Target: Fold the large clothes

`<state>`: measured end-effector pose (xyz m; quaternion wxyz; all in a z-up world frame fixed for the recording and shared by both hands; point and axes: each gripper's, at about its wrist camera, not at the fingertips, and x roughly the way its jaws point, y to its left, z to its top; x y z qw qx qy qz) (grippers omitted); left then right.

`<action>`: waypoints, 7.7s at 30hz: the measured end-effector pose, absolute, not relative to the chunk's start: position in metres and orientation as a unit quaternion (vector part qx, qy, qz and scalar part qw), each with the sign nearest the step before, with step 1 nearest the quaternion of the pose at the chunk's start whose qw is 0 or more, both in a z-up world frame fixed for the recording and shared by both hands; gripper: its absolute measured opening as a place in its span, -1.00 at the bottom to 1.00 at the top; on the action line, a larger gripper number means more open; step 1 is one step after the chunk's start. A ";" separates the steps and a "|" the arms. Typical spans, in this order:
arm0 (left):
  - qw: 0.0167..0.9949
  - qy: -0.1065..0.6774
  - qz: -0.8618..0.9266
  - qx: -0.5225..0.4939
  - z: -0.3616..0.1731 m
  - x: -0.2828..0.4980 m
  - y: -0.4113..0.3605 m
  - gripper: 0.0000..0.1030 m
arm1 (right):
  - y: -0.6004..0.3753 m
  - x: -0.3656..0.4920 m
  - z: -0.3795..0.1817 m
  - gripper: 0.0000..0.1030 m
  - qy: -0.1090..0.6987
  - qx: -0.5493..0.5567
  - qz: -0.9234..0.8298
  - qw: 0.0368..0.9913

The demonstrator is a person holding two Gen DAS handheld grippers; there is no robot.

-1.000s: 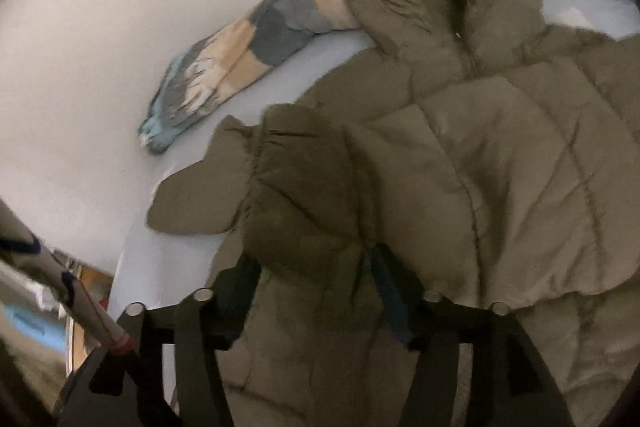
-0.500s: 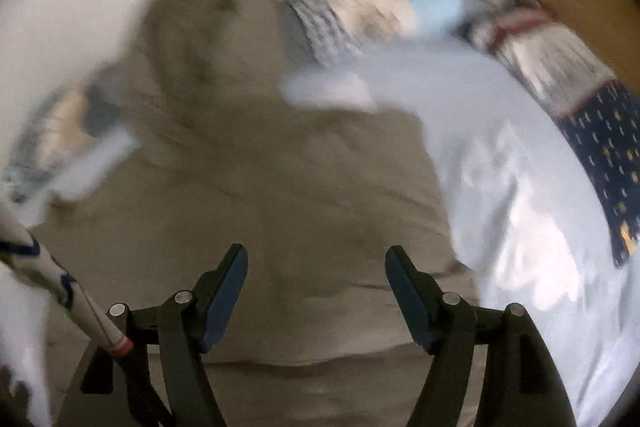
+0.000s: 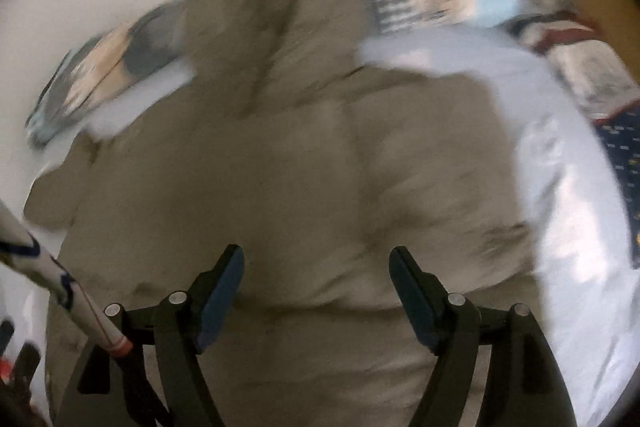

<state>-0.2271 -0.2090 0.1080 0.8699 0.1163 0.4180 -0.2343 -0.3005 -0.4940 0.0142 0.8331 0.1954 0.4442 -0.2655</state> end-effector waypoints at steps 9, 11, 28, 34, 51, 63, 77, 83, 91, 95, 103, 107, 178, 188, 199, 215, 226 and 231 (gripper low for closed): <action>0.872 0.422 -0.229 0.096 0.113 -0.220 -0.194 1.00 | -0.444 -0.302 0.012 0.67 0.475 0.158 -0.252 0.828; 0.871 0.425 -0.230 0.087 0.115 -0.219 -0.191 1.00 | -0.424 -0.326 0.041 0.67 0.448 0.156 -0.236 0.848; 0.885 0.422 -0.173 0.096 0.109 -0.182 -0.171 1.00 | -0.382 -0.386 0.046 0.68 0.371 0.180 -0.220 0.884; 0.884 0.431 -0.166 0.079 0.109 -0.155 -0.161 1.00 | -0.393 -0.384 0.047 0.68 0.343 0.188 -0.211 0.896; 0.842 0.483 -0.124 -0.204 0.106 0.004 0.004 0.98 | -0.395 -0.374 0.049 0.68 0.342 0.157 -0.206 0.903; 0.799 0.494 -0.092 -0.332 0.041 0.116 0.064 0.32 | -0.391 -0.364 0.039 0.68 0.361 0.152 -0.187 0.901; 0.810 0.436 -0.075 -0.384 0.014 0.157 0.050 -0.39 | -0.376 -0.361 0.031 0.68 0.377 0.118 -0.174 0.902; 0.838 0.400 -0.107 -0.355 0.060 0.135 0.039 -0.72 | -0.384 -0.363 0.033 0.67 0.370 0.129 -0.187 0.901; 0.870 0.356 -0.214 -0.267 0.180 0.071 -0.029 -0.72 | -0.417 -0.388 0.058 0.68 0.317 0.202 -0.225 0.899; 0.870 0.338 -0.274 -0.233 0.235 0.027 -0.079 -0.72 | -0.440 -0.408 0.071 0.68 0.285 0.232 -0.257 0.894; 0.844 0.330 -0.392 -0.157 0.293 -0.077 -0.207 -0.72 | -0.466 -0.446 0.097 0.68 0.235 0.239 -0.300 0.893; 0.823 0.353 -0.429 -0.119 0.279 -0.122 -0.278 -0.72 | -0.480 -0.467 0.107 0.68 0.215 0.252 -0.314 0.890; 0.843 0.453 -0.281 0.069 0.110 -0.181 -0.202 0.55 | -0.508 -0.390 0.062 0.36 0.366 0.213 -0.269 0.865; 0.773 0.582 -0.239 -0.082 0.057 -0.209 -0.048 0.55 | -0.506 -0.523 0.067 0.41 0.385 0.242 -0.274 0.847; 0.768 0.579 -0.275 0.001 0.031 -0.280 -0.062 0.05 | -0.476 -0.654 0.028 0.55 0.371 0.354 -0.293 0.807; 0.779 0.539 -0.316 -0.052 0.063 -0.341 -0.043 -0.16 | -0.484 -0.677 -0.029 0.56 0.378 0.465 -0.254 0.759; 0.756 0.570 -0.278 -0.161 0.031 -0.290 -0.027 -0.01 | -0.460 -0.658 -0.030 -0.58 0.389 0.439 -0.229 0.777; 0.770 0.562 -0.281 -0.111 0.037 -0.303 -0.028 -0.49 | -0.445 -0.647 -0.015 -0.64 0.415 0.334 -0.286 0.797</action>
